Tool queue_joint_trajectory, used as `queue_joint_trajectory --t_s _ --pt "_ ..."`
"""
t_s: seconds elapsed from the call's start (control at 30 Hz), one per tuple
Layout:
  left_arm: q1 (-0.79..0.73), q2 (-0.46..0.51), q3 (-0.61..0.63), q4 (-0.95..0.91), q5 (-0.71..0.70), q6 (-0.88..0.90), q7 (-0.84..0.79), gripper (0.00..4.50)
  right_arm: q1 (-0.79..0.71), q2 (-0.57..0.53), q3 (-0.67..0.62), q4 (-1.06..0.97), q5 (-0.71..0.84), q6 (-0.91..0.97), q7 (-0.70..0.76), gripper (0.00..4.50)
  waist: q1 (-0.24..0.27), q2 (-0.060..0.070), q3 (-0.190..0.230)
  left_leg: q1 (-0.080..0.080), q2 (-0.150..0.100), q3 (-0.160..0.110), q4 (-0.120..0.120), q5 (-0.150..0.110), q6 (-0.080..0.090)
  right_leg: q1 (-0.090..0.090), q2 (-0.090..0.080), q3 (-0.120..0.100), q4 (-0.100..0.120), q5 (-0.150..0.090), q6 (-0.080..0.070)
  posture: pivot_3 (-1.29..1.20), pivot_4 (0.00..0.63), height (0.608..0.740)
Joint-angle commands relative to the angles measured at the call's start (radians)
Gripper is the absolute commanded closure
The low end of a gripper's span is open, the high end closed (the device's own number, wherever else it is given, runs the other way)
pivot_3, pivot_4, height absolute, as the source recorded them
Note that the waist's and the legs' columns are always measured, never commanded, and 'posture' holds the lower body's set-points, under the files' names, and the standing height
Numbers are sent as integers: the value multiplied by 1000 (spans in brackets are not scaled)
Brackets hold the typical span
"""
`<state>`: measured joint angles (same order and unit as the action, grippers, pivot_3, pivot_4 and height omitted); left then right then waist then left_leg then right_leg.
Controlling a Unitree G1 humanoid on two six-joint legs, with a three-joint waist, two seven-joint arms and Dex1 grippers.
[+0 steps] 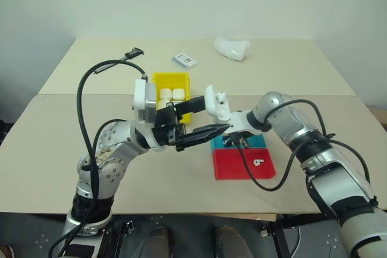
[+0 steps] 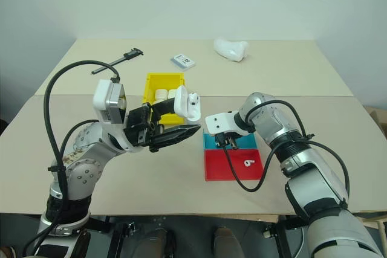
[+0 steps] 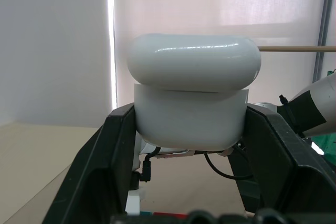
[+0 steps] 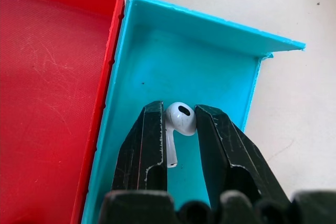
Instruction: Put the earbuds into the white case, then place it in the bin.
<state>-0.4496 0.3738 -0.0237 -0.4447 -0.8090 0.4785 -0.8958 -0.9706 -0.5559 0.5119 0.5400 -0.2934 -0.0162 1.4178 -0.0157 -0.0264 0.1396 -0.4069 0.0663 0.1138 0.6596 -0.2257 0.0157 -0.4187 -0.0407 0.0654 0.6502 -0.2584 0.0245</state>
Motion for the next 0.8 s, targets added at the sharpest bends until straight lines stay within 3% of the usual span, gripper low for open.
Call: queue_joint_trajectory --t_s 0.03,0.27,0.5,0.67,0.8 --pt "-5 5 8 -39 -17 -9 0 1725 20 -11 4 -7 -12 -4 0 3872 0 0 0 0 0 0 0 0 0 0 0 0 0 0 0 0 150 740" --pt "-12 5 6 -31 -17 -9 -1 1725 9 -16 -100 -24 86 111 0 3872 0 0 0 -1 0 0 0 0 0 -1 0 0 0 0 0 0 150 740" --pt "-24 -9 8 -13 -21 -17 -1 1725 92 -74 -404 -257 362 364 -62 3872 5 0 0 -3 0 -1 0 0 0 -2 0 0 -1 0 0 0 150 740" --pt "-49 -21 20 19 -24 -19 -4 1725 258 -34 -744 -549 728 612 -195 3872 6 0 0 -3 0 -1 0 0 0 -1 -1 -2 -1 0 0 0 150 740" --pt "-65 -19 28 43 -28 -20 -16 1725 362 34 -935 -758 1006 777 -364 3872 3 0 0 -3 0 -3 0 0 0 -1 0 -1 0 0 0 0 150 740"
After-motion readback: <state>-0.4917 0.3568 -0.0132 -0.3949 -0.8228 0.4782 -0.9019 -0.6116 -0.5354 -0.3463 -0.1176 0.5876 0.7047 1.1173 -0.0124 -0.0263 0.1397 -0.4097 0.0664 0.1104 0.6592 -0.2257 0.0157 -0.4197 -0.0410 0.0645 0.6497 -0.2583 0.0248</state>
